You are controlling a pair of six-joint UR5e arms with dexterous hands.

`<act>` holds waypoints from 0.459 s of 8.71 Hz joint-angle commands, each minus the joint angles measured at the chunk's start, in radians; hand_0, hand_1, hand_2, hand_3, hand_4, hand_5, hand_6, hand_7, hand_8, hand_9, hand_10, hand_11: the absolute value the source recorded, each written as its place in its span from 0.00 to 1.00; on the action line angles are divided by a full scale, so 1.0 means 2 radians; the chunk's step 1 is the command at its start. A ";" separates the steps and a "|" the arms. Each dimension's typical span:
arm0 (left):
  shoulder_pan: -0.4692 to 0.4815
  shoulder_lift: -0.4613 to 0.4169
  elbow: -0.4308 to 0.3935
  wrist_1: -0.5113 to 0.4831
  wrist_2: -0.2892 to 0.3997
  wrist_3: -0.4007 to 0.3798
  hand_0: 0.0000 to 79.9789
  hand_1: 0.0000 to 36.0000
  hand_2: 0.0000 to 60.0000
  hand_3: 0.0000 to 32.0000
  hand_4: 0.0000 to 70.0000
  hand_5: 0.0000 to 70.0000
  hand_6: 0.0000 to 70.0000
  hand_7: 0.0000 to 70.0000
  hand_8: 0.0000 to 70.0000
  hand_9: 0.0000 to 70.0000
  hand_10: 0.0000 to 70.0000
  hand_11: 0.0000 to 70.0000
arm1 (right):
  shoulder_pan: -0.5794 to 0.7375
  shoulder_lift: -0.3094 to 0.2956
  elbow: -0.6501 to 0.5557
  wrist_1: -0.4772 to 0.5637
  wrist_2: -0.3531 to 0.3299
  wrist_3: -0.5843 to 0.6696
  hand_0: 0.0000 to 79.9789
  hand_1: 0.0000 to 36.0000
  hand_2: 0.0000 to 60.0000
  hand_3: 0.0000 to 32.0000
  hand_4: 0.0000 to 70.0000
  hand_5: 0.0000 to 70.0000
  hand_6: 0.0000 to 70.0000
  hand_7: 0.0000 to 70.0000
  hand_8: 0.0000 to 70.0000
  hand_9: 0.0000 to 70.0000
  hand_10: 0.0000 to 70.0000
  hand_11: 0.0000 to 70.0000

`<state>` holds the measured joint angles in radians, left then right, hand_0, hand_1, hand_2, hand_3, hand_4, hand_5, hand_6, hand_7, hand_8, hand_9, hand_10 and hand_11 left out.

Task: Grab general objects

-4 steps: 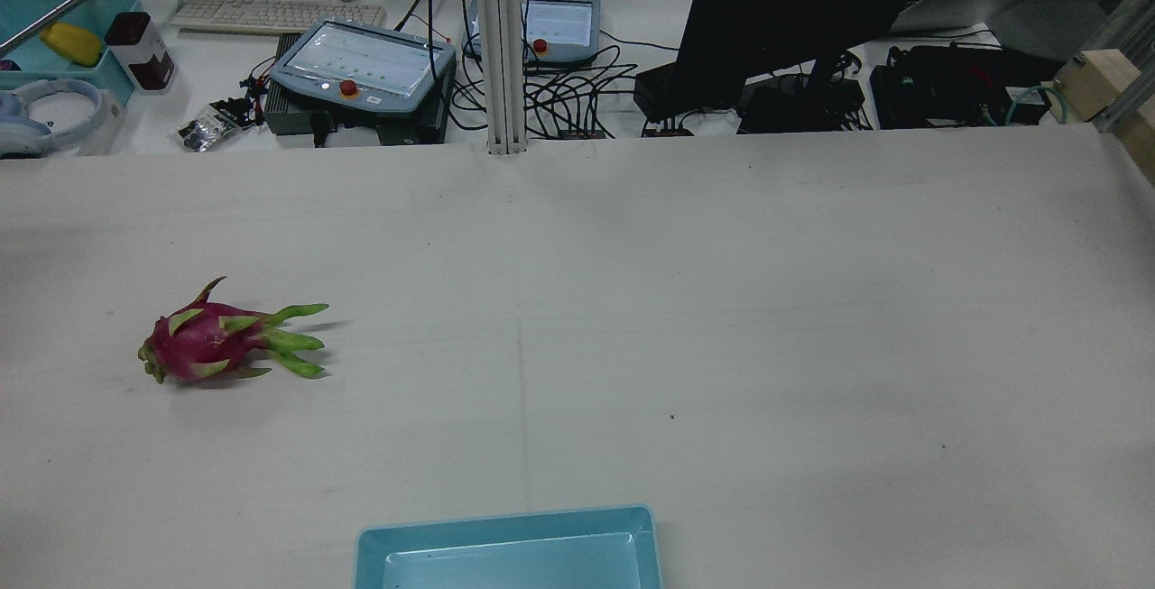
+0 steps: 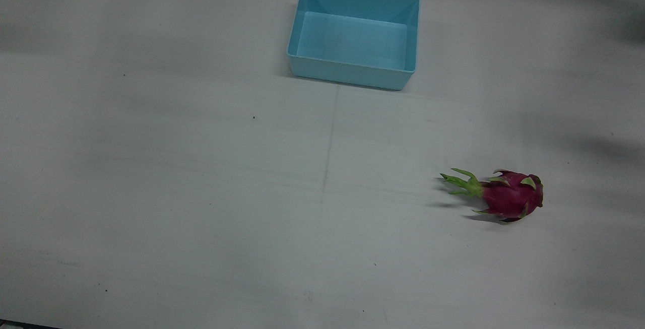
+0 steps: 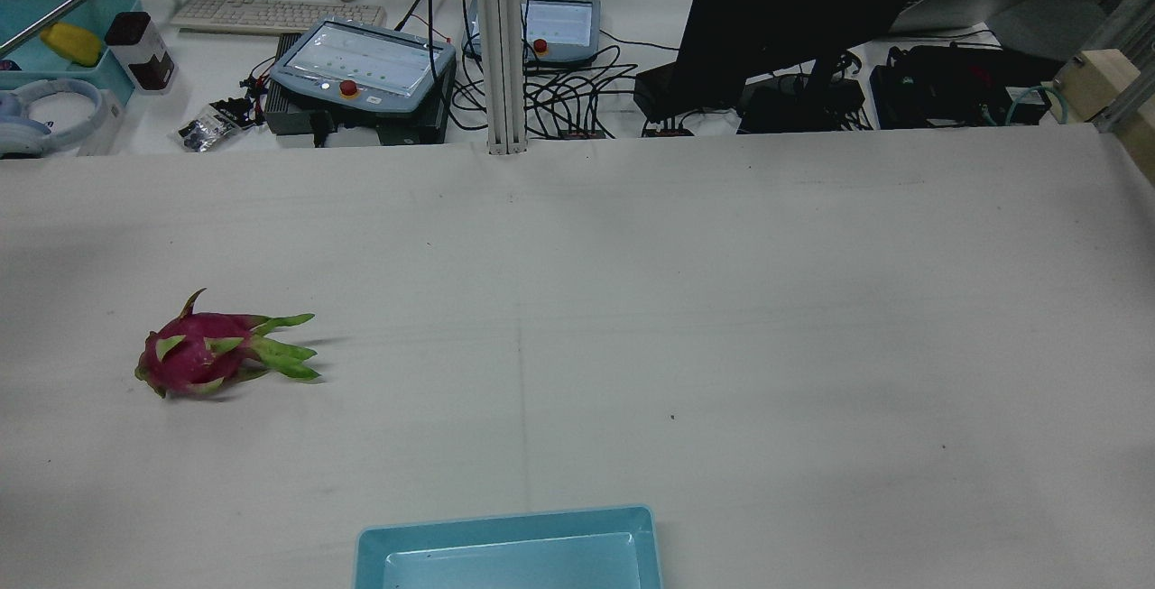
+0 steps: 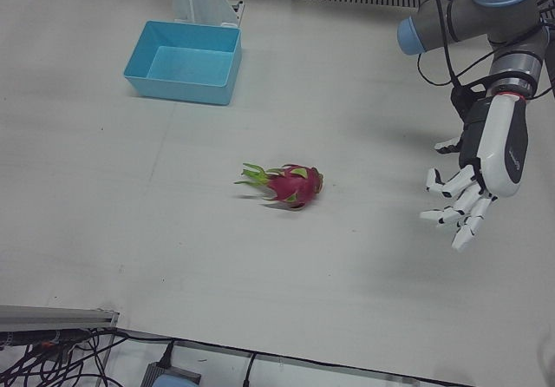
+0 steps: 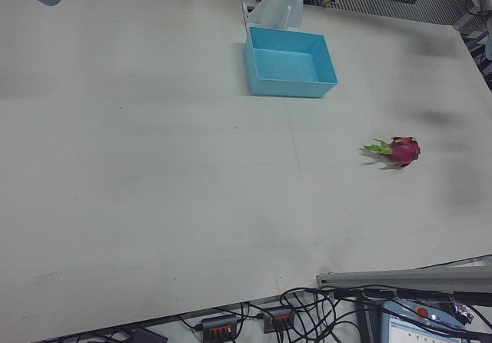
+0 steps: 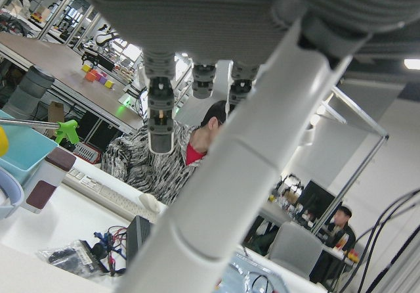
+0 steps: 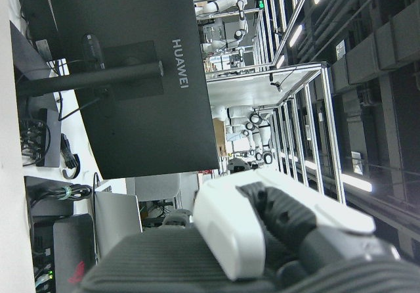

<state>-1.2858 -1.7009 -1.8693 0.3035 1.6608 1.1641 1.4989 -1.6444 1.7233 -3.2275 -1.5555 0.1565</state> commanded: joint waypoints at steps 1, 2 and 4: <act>0.147 -0.025 -0.008 0.093 -0.099 0.055 1.00 0.99 0.02 0.00 0.30 1.00 0.21 0.36 0.17 0.08 0.02 0.09 | 0.000 0.000 0.000 0.000 0.000 0.000 0.00 0.00 0.00 0.00 0.00 0.00 0.00 0.00 0.00 0.00 0.00 0.00; 0.202 -0.037 -0.003 0.111 -0.131 0.056 1.00 1.00 0.00 0.16 0.14 0.93 0.06 0.23 0.18 0.03 0.00 0.00 | 0.000 0.000 0.000 0.000 0.000 0.000 0.00 0.00 0.00 0.00 0.00 0.00 0.00 0.00 0.00 0.00 0.00 0.00; 0.245 -0.045 0.013 0.124 -0.173 0.058 1.00 1.00 0.00 1.00 0.00 0.56 0.00 0.13 0.13 0.01 0.00 0.00 | 0.000 0.000 0.000 -0.001 0.000 0.000 0.00 0.00 0.00 0.00 0.00 0.00 0.00 0.00 0.00 0.00 0.00 0.00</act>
<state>-0.9107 -1.7708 -1.8737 0.5138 1.4147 1.2731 1.4987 -1.6444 1.7239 -3.2275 -1.5555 0.1566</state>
